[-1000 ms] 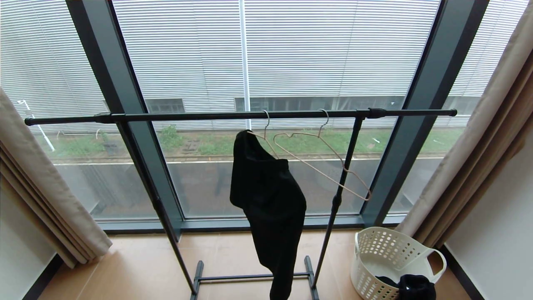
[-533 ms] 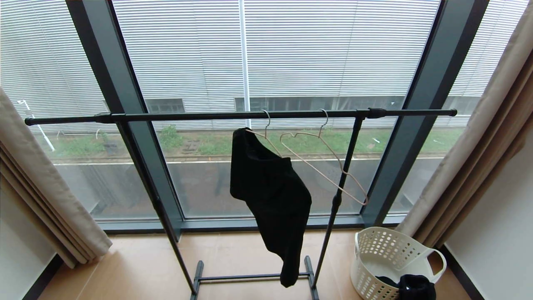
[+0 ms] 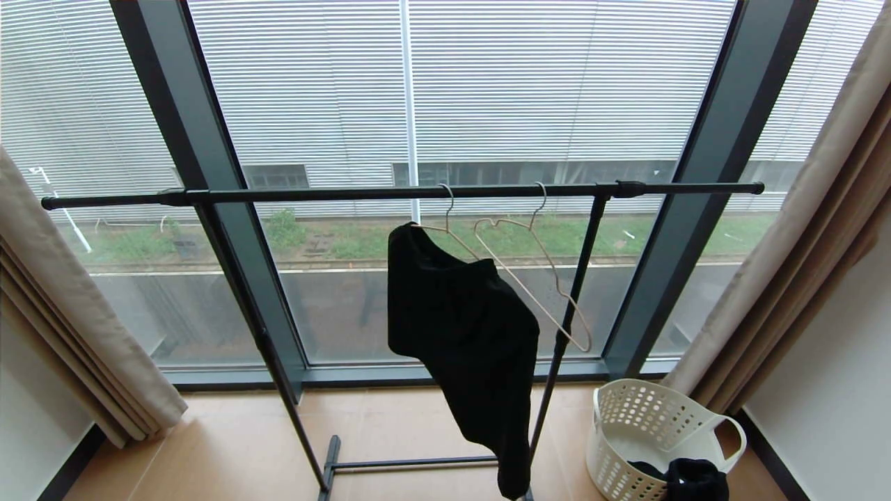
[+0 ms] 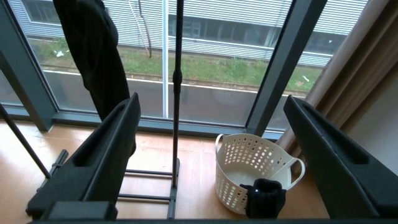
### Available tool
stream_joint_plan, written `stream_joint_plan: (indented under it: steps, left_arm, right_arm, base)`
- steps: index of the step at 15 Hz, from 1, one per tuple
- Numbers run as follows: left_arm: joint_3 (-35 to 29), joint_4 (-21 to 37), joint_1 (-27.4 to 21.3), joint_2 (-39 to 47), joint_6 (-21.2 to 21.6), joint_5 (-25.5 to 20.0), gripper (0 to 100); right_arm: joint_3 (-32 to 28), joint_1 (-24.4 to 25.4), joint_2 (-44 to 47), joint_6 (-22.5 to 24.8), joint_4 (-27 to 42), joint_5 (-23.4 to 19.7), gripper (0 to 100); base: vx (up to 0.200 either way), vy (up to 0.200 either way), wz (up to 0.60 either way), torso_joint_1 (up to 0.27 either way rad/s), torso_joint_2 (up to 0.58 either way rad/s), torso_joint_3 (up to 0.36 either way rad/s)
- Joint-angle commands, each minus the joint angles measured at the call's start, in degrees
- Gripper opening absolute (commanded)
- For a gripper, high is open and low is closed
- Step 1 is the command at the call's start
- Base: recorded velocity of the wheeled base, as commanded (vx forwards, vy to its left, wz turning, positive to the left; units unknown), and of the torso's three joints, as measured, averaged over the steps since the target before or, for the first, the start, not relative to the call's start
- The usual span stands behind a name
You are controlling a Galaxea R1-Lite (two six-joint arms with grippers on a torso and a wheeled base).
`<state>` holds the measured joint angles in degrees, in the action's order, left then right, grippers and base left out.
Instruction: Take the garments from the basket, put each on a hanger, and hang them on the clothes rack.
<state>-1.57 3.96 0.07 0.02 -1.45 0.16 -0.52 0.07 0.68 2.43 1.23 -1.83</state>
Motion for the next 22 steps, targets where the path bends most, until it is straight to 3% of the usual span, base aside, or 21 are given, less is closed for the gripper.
stream_joint_plan:
  steps: [1, 5, 22]
  left_arm:
    - [0.0, 0.0, 0.0, 0.0, -0.1, 0.0, 100]
    - [0.0, 0.0, 0.0, 0.0, -0.1, 0.0, 100]
    - [0.0, 0.0, 0.0, 0.0, -0.1, 0.0, 100]
  right_arm:
    - [0.0, 0.0, 0.2, 0.0, 0.0, -0.1, 100]
    - [0.1, 0.0, 0.2, 0.0, 0.0, -0.1, 100]
    - [0.0, 0.0, 0.2, -0.7, -0.1, 0.0, 100]
  base:
    - [0.0, 0.0, 0.0, 0.0, 0.0, 0.0]
    - [0.0, 0.0, 0.0, -0.041, 0.09, 0.05]
    - [0.0, 0.0, 0.0, -0.152, 0.34, 0.185]
